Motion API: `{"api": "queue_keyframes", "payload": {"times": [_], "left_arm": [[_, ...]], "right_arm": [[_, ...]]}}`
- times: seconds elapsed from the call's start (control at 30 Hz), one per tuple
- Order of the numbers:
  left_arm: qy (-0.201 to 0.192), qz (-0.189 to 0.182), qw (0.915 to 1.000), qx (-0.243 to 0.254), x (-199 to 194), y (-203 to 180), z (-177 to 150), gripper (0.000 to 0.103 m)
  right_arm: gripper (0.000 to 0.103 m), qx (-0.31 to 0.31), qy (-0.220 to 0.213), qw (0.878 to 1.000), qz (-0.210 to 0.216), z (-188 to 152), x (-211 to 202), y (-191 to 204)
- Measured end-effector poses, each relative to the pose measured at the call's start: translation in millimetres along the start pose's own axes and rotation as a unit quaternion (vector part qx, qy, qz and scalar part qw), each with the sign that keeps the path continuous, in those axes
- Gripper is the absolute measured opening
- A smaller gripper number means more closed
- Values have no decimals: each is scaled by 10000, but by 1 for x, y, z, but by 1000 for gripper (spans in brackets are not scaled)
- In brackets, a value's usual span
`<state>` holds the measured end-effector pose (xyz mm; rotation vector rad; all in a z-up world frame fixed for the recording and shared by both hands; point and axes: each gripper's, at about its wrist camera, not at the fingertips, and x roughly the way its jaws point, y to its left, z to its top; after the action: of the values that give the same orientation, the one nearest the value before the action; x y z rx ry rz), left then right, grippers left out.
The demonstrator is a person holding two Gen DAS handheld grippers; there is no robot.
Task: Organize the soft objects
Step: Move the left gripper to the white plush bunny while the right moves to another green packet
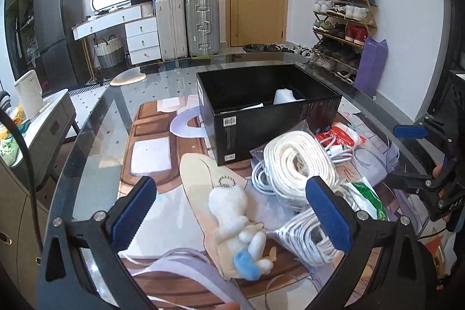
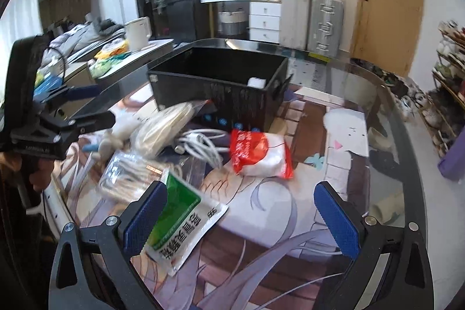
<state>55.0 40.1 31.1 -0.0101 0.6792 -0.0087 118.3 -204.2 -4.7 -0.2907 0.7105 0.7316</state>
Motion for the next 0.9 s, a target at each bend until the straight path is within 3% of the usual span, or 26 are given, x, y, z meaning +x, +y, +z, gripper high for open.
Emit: {"api": "queue_keyframes", "payload": {"times": [0.47, 0.9], "left_arm": [[98, 8, 10000, -15, 0, 2, -4, 103], [139, 36, 9999, -33, 2, 5, -6, 103]], "right_arm": [[102, -564, 412, 9946, 774, -19, 5, 12], [102, -267, 584, 9946, 812, -21, 25, 11]]}}
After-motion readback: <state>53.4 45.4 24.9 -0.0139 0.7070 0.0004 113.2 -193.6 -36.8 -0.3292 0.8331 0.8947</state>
